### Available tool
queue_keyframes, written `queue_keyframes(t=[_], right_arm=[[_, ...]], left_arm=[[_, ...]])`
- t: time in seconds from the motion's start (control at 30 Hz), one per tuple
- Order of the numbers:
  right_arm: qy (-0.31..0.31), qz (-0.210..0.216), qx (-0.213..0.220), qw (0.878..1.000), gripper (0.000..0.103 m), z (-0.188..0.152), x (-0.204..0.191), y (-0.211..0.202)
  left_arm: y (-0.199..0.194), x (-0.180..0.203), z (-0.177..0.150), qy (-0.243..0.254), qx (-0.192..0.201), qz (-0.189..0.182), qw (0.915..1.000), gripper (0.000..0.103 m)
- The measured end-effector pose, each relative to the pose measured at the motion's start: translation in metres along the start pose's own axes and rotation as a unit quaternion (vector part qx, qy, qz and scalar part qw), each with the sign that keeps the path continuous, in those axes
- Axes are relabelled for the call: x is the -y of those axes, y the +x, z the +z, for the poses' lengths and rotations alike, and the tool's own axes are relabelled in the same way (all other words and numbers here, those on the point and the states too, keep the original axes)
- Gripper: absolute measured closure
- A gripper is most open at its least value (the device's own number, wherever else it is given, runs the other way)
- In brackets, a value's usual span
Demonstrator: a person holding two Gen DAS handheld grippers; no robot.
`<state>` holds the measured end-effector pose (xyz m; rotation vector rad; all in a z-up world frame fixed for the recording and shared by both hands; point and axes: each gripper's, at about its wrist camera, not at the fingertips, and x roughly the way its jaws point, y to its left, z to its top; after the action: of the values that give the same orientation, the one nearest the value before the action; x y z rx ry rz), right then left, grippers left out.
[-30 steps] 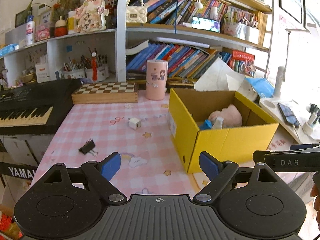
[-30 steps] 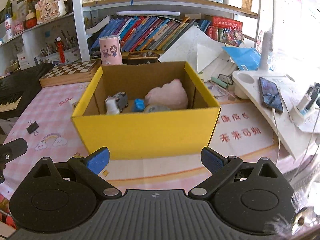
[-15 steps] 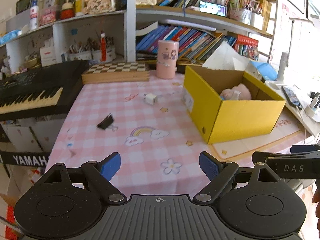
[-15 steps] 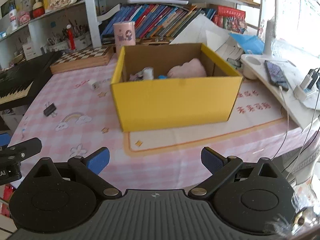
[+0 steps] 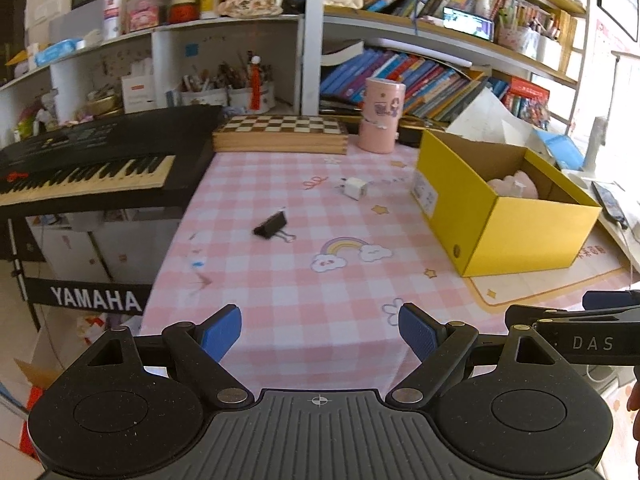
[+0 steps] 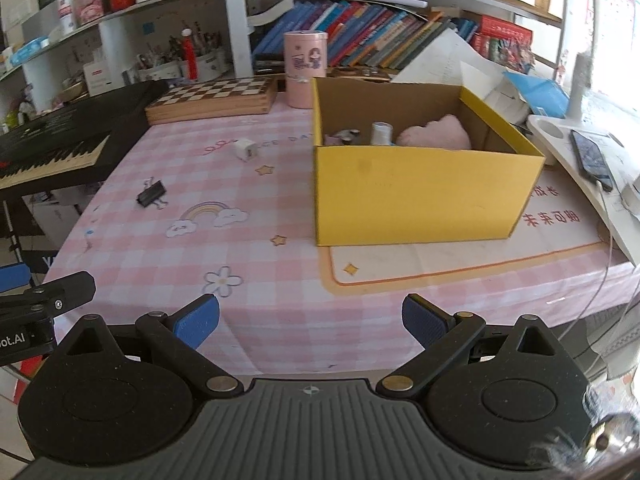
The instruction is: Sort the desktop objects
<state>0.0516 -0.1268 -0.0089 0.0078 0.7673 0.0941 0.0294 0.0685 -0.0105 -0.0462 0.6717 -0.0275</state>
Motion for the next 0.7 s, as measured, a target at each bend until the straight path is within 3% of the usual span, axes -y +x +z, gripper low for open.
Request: queue_keyframes(t=[0.7], right_arm=[[-0.042,0.037,0.003,0.998,0.006,0.011,-0.049,0.006]], left_arm=[[-0.012,-0.044,-0.002,-0.028,0.009,0.034,0.9990,0.014]])
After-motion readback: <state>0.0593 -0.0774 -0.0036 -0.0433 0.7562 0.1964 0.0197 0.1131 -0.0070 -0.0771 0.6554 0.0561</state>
